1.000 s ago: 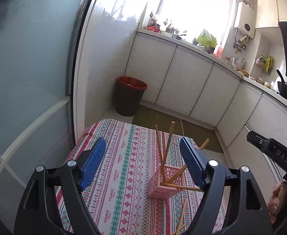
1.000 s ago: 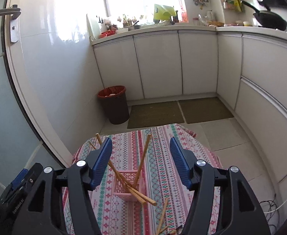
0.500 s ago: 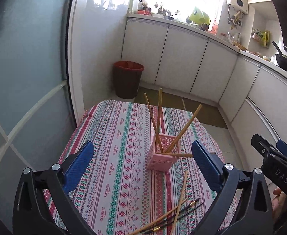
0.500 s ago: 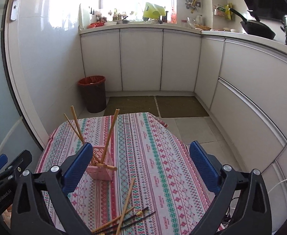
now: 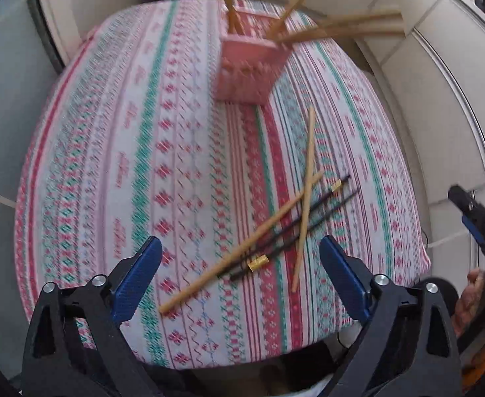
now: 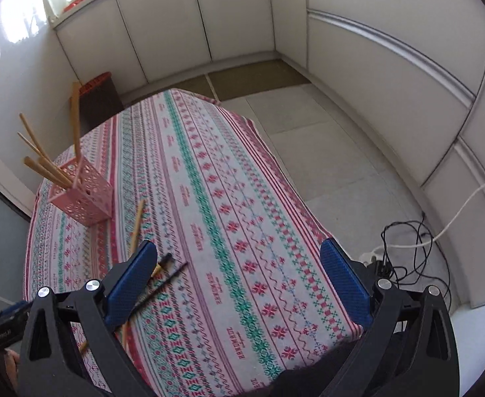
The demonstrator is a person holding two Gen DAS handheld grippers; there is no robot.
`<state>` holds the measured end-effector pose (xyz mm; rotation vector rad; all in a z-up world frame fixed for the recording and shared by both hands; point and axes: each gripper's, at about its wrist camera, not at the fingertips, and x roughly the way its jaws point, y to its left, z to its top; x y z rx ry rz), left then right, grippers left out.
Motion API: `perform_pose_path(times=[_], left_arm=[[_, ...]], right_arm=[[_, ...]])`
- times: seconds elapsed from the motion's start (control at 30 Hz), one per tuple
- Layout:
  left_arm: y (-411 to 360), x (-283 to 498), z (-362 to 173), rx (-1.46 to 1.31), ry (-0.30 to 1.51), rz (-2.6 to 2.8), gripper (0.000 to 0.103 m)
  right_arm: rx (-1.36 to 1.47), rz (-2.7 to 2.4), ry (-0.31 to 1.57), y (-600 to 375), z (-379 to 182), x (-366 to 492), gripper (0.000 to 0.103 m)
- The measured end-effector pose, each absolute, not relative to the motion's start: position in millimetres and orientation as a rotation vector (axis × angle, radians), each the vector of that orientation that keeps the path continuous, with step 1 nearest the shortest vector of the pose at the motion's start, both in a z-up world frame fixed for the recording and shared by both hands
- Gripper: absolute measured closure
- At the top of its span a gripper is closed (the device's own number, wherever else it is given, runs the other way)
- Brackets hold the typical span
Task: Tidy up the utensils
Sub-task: 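Lower the left gripper to the pile and grasp a wooden chopstick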
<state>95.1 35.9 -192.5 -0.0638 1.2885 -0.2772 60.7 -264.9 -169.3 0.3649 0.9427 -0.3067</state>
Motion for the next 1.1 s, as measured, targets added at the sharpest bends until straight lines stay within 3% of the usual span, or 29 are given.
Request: perform_pose_path(times=[0.03, 0.13, 0.37, 0.57, 0.63, 0.87, 1.1], left_arm=[[26, 87, -204, -0.034, 1.323, -0.317, 0.034], [0, 73, -228, 0.022, 1.401, -0.389, 0.055], [-21, 79, -246, 0.038, 1.453, -0.366, 0.059], [-29, 87, -260, 0.063, 1.464, -0.32, 0.081], [-27, 88, -259, 0.051, 1.447, -0.33, 0.097], [-3, 72, -236, 0.07, 1.338, -0.371, 0.099], [44, 35, -175, 0.053, 1.135, -0.391, 0.099]], right_arm=[[0.38, -0.309, 0.952, -269, -175, 61, 0.007], [0.426, -0.296, 0.975, -273, -190, 59, 0.007], [0.406, -0.269, 0.975, -270, -194, 58, 0.007], [0.439, -0.254, 1.007, -271, -201, 60, 0.007], [0.445, -0.254, 1.017, -272, -203, 60, 0.007], [0.455, -0.248, 1.053, -267, -209, 66, 0.007], [0.514, -0.197, 1.088, -255, -211, 80, 0.007]])
